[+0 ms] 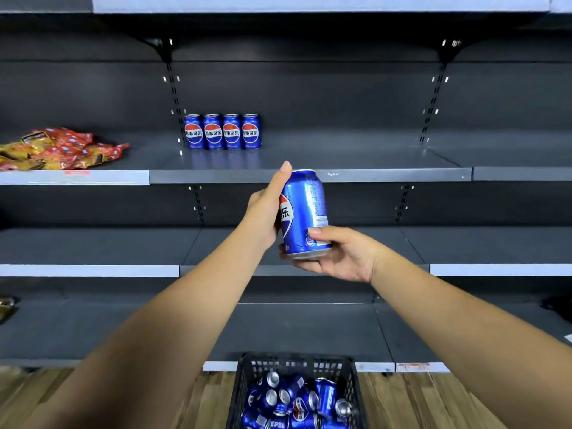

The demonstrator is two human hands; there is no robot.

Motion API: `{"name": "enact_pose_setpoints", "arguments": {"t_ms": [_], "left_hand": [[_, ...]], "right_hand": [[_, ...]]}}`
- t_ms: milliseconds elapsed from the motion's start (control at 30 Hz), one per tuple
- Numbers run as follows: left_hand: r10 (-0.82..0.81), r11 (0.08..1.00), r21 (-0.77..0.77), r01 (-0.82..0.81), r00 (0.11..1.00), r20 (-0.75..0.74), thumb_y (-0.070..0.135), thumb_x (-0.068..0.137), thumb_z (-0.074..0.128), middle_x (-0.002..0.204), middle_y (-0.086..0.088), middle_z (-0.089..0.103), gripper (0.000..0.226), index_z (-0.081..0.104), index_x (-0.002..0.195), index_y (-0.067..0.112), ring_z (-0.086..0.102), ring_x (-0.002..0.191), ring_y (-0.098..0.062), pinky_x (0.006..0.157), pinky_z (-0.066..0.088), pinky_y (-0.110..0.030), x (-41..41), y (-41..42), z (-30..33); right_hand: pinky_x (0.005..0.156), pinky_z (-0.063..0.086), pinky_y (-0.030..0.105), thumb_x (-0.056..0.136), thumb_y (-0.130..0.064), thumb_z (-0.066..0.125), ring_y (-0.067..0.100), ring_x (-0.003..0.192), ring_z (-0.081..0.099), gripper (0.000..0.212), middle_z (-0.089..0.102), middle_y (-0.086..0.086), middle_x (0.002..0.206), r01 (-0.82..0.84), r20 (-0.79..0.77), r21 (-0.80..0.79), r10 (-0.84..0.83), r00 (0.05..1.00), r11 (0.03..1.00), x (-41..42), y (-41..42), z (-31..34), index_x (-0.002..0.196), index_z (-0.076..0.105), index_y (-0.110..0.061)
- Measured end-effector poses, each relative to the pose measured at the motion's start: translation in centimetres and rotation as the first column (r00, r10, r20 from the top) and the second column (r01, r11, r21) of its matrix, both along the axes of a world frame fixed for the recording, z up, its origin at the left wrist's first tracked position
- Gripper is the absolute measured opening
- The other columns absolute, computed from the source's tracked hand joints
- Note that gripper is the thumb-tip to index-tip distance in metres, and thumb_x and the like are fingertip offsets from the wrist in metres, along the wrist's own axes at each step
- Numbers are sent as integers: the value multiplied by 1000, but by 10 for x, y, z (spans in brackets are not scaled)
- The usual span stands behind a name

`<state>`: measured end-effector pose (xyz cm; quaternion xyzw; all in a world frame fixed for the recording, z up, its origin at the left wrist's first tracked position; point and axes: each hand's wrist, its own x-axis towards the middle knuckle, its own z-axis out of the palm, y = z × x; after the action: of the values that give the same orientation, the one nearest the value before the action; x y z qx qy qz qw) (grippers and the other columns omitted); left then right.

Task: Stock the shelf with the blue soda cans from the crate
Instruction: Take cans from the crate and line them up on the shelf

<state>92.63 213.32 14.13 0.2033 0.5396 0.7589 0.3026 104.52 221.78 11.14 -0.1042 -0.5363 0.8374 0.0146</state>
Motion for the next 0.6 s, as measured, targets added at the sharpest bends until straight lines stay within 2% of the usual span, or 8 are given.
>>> {"name": "enact_pose_setpoints", "arguments": {"t_ms": [67, 133, 267, 333, 400, 500, 600], "left_hand": [[-6, 1000, -5, 5, 999, -39, 50, 81, 64, 95, -13, 72, 49, 63, 101, 5, 69, 86, -26, 89, 54, -41, -1, -1, 4], [-22, 999, -37, 20, 998, -63, 54, 81, 62, 101, -13, 72, 49, 64, 100, 9, 69, 91, -26, 91, 53, -41, -2, -2, 6], [-74, 996, -55, 69, 994, -84, 60, 82, 56, 112, -12, 69, 48, 66, 100, 16, 66, 103, -27, 97, 49, -44, -3, -6, 10], [-58, 998, -16, 57, 995, -84, 64, 78, 58, 114, -13, 68, 55, 66, 101, 15, 65, 106, -29, 98, 48, -47, -2, -8, 14], [-30, 1000, -7, 29, 995, -95, 66, 72, 62, 109, -11, 70, 62, 65, 105, 14, 66, 102, -27, 96, 50, -46, 0, -7, 18], [62, 998, 12, -61, 996, -67, 52, 75, 71, 99, -9, 70, 52, 62, 106, 11, 68, 87, -24, 84, 56, -42, 3, -7, 21], [108, 994, 35, -106, 993, -53, 40, 78, 73, 85, -9, 68, 39, 64, 99, 9, 66, 72, -22, 72, 58, -36, 2, -12, 25]], "right_hand": [[85, 56, 36, 31, -21, 95, 34, 97, 66, 90, 68, 18, 104, -29, -51, -20, 28, 998, 999, -2, -2, 2, 113, 62, -2], [85, 56, 37, 28, -18, 94, 31, 89, 68, 88, 70, 16, 97, 7, -71, 6, -6, 997, 1000, -5, -3, 4, 109, 62, -3], [77, 58, 33, 53, -6, 76, 20, 76, 69, 58, 72, 7, 86, 163, -57, 92, -158, 986, 982, -8, -7, 11, 109, 60, -7], [75, 58, 30, 62, -1, 77, 16, 76, 68, 56, 71, 5, 89, 245, -48, 186, -240, 970, 952, -11, -12, 15, 114, 57, -7], [79, 55, 30, 68, 0, 78, 17, 81, 66, 54, 69, 5, 98, 327, -61, 330, -326, 943, 885, -14, -17, 18, 116, 55, -9], [86, 52, 33, 66, -5, 82, 18, 88, 65, 51, 68, 4, 102, 386, -104, 467, -383, 918, 796, -17, -25, 21, 109, 55, -15], [90, 53, 33, 63, -8, 84, 18, 92, 66, 59, 68, 5, 108, 316, -101, 419, -303, 948, 851, -17, -29, 23, 112, 53, -14]]}}
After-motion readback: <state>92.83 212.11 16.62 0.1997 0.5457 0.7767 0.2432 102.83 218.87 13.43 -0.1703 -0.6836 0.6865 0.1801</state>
